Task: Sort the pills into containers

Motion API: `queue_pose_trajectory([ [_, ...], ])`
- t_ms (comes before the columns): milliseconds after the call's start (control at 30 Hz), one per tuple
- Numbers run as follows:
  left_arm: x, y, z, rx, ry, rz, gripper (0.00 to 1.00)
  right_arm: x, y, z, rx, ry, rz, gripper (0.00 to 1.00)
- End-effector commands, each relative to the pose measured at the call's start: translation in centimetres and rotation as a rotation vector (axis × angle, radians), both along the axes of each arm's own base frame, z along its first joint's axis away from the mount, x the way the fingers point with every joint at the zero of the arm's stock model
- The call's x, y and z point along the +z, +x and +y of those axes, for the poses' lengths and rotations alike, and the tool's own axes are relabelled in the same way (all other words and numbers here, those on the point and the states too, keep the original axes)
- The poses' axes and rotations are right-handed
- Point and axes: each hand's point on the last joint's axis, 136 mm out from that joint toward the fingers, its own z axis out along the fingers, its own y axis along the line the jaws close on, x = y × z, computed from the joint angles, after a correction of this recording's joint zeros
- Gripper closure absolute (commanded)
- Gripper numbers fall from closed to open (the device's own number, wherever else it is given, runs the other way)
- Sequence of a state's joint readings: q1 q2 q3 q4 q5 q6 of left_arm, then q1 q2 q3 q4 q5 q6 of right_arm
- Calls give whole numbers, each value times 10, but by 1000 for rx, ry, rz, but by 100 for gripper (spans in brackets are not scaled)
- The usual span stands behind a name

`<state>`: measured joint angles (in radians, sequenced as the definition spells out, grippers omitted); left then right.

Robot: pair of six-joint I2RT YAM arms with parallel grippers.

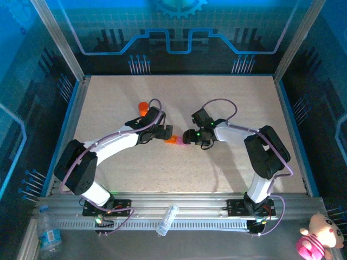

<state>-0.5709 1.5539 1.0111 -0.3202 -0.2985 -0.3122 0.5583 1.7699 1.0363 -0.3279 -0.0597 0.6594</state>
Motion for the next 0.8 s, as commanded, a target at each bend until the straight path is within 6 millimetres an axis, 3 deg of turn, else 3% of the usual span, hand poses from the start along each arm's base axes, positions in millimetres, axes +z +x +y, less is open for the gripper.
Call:
queue_pose_trajectory([
  [0, -4, -13, 13, 16, 22, 34, 2, 0, 2, 8, 35, -10, -5, 31],
  [400, -28, -29, 23, 31, 59, 106, 2, -11, 1, 5, 39, -40, 14, 31],
  [767, -42, -6, 14, 41, 86, 116, 2, -21, -2, 2, 34, -59, 35, 31],
])
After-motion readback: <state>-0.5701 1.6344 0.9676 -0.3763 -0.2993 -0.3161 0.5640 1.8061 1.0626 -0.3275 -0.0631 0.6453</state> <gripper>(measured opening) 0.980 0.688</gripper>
